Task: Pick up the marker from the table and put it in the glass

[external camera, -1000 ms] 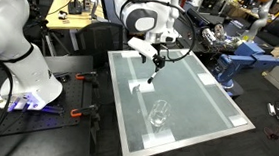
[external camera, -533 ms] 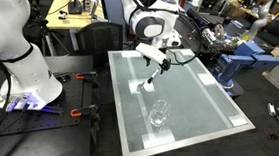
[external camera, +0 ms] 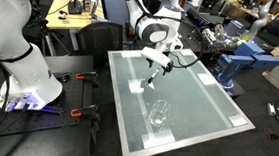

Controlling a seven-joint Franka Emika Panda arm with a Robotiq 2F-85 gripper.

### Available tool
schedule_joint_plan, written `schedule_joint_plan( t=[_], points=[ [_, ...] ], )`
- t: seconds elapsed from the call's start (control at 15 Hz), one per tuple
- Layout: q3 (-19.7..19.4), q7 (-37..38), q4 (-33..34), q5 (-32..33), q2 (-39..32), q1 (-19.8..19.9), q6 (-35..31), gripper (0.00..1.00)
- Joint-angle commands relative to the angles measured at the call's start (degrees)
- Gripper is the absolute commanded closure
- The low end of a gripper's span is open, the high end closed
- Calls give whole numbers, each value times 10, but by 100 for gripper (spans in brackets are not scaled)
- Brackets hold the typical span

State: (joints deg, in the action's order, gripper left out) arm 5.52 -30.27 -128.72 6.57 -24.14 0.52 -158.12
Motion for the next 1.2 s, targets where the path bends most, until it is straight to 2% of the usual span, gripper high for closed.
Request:
schedule_joint_plan(
  t=[0.0,0.4,0.47,0.53,1.13],
  points=[
    [16,-9,32,13,-28,16,7,0],
    [24,-9,56,15,-56,20,13,0],
    [26,-10,58,15,-58,21,14,6],
    [27,-10,60,15,-61,22,15,26],
    [35,-14,71,15,-73,31,18,95]
  ],
)
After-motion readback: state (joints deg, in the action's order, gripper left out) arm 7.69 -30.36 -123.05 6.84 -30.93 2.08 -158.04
